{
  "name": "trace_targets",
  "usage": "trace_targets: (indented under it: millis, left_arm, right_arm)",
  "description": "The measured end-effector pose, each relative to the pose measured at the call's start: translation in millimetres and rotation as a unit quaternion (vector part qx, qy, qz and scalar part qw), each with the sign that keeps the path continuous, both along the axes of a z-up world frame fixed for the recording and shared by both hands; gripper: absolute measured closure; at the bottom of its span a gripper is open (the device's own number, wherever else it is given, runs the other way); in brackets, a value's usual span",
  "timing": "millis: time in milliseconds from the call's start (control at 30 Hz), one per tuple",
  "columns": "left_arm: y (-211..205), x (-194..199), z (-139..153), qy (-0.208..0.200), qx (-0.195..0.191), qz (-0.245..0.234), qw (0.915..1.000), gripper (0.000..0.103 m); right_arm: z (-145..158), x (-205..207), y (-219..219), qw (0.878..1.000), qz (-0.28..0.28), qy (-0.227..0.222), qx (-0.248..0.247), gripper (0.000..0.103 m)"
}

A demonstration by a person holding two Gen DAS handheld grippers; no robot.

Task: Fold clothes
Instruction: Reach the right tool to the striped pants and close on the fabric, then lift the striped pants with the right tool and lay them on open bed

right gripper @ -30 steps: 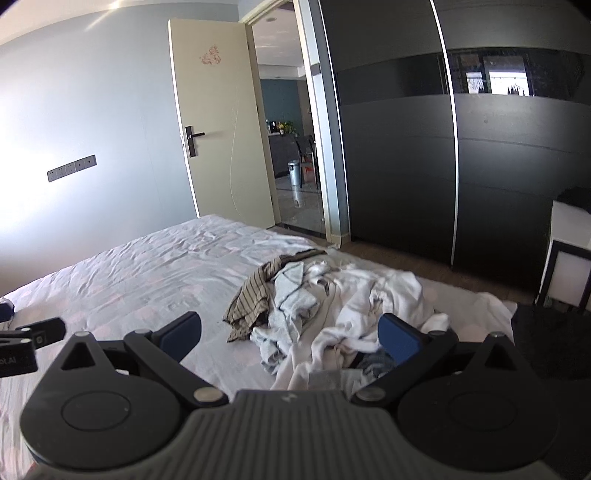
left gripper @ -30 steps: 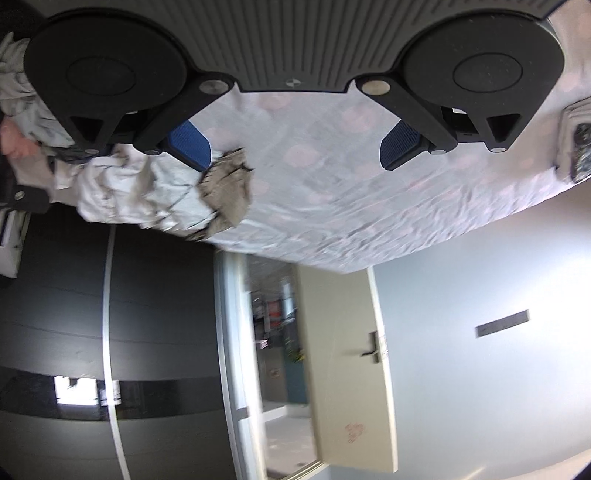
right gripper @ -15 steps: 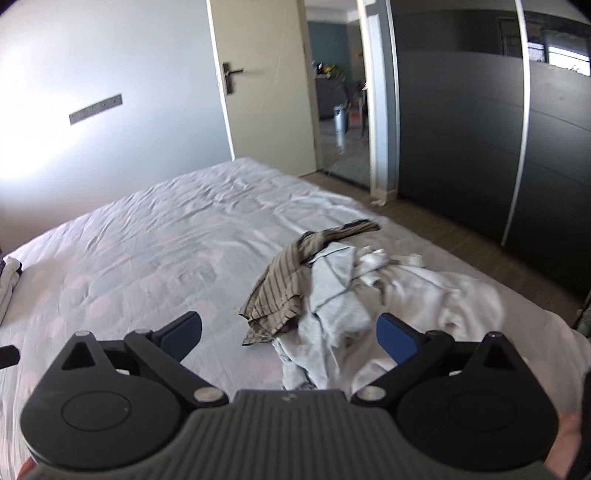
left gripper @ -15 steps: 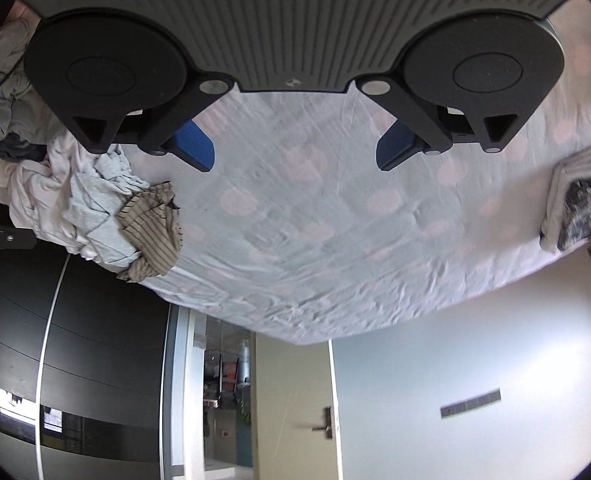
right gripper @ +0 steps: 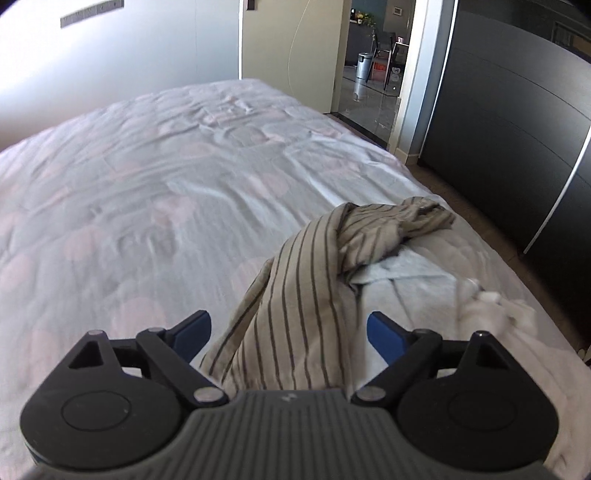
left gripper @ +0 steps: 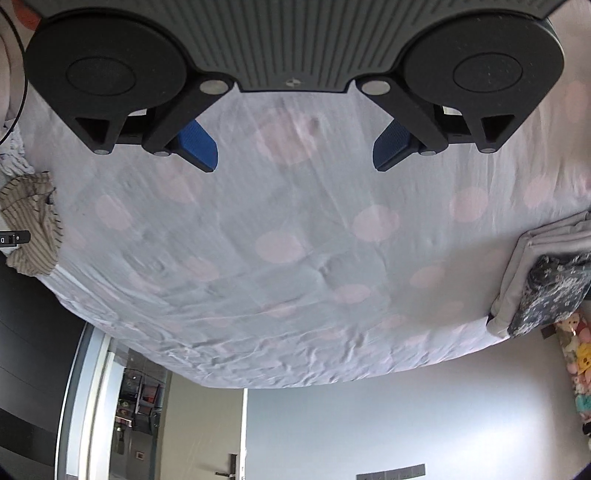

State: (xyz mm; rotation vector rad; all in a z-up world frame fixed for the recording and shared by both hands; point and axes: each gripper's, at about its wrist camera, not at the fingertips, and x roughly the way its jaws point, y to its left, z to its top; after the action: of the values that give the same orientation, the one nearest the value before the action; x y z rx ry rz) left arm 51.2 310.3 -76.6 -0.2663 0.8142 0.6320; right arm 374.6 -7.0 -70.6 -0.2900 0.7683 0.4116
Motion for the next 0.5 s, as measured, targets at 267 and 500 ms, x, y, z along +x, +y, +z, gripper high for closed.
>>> trace_targets:
  millis: [267,500]
  left_arm:
    - [42,-36,-35,0.037,-0.022,0.019,0.9989,0.0]
    - [62,-76,-46,0.047,0.003,0.034,0.9983,0.0]
  right_arm:
    - [-45,19,39,0.986,0.034,-0.043,-0.158,0.084]
    - [3,2,47,0.993,0.011,-0.065,-0.097,0.096]
